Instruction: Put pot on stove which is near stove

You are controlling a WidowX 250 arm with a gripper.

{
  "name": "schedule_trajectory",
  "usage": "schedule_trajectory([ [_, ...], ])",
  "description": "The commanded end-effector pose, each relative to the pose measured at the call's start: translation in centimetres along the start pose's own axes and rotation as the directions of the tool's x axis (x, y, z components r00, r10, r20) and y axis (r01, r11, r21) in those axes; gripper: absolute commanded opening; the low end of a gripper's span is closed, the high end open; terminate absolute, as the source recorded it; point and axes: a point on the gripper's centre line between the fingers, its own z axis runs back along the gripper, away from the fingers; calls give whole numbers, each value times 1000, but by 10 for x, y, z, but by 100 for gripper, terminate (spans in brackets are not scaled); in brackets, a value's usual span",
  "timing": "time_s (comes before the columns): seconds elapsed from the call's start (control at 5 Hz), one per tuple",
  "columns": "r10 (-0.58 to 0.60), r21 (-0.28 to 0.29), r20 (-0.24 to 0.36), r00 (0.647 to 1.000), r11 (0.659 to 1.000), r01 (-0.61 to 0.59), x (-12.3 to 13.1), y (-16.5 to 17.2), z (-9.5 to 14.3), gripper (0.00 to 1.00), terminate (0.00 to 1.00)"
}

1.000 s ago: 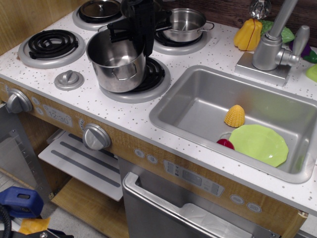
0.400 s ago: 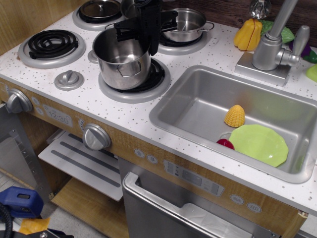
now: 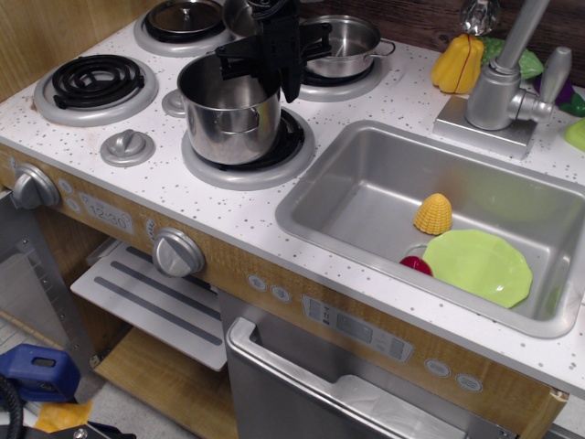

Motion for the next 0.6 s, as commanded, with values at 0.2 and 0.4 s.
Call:
schedule_trajectory([
  [0.2,-17,36,-52,998,999,19,-8,11,20,100,0],
  [0.4,-17,36,-52,998,999,19,-8,11,20,100,100],
])
